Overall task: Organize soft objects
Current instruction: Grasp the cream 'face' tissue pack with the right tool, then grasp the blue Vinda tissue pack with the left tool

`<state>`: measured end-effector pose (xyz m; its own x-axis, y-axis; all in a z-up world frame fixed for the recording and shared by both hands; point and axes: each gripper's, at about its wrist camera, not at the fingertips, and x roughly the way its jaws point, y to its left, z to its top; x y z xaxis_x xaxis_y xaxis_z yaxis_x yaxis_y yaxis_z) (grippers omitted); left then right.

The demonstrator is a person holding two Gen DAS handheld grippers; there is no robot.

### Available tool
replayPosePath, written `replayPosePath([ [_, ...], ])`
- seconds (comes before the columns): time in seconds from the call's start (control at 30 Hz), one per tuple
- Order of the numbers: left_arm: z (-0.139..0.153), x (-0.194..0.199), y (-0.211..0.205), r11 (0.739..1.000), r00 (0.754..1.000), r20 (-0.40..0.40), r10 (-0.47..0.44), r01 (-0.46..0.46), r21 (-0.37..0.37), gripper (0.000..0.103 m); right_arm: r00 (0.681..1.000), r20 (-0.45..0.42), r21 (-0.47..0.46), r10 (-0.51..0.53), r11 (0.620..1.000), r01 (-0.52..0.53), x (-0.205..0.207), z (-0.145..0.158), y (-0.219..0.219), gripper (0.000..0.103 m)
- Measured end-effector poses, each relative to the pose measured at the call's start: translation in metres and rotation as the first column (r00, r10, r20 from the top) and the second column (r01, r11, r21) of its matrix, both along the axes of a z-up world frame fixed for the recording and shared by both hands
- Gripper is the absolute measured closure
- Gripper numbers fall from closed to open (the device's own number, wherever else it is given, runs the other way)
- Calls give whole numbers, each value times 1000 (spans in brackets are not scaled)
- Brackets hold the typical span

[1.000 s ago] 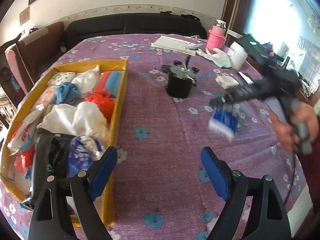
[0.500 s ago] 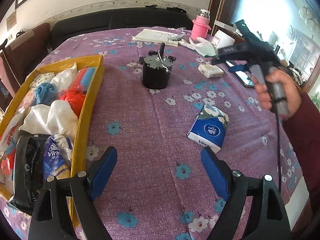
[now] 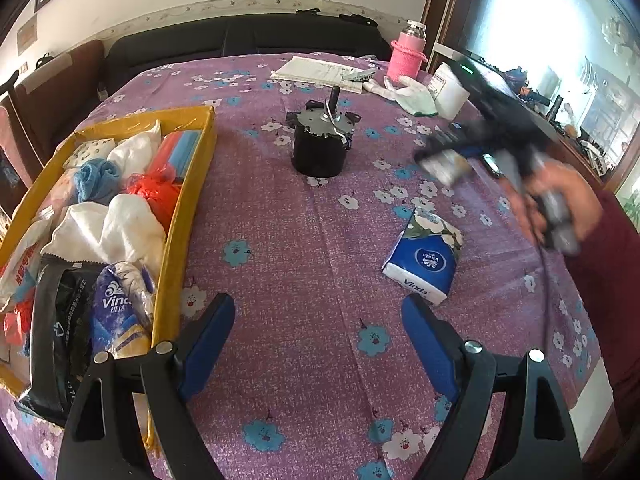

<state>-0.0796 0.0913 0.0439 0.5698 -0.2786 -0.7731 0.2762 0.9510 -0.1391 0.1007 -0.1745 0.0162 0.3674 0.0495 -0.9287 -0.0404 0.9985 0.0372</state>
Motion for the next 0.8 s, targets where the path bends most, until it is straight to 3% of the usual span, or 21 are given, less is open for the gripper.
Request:
replayPosePath([
  [0.2, -2, -3, -10, 1000, 1000, -16, -26, 26, -18, 18, 977, 12, 11, 213, 977, -213, -87, 5, -8, 30],
  [0.33, -2, 0, -31, 997, 997, -22, -71, 72, 18, 18, 994, 92, 114, 60, 991, -71, -123, 23, -47, 20],
  [0.43, -2, 8, -46, 994, 995, -19, -94, 95, 59, 18, 993, 89, 254, -83, 966, 58, -143, 25, -79, 18],
  [0.5, -4, 17, -60, 988, 993, -16, -114, 115, 100, 18, 987, 60, 295, -150, 947, 126, -152, 20, -91, 18],
  [0.67, -17, 38, -89, 977, 988, -35, -151, 155, 145, 19, 980, 12, 323, -196, 929, 182, -154, 7, -86, 18],
  [0.8, -23, 48, -99, 974, 985, -37, -170, 173, 143, 12, 984, 24, 278, -179, 946, 165, -134, 3, -67, 17],
])
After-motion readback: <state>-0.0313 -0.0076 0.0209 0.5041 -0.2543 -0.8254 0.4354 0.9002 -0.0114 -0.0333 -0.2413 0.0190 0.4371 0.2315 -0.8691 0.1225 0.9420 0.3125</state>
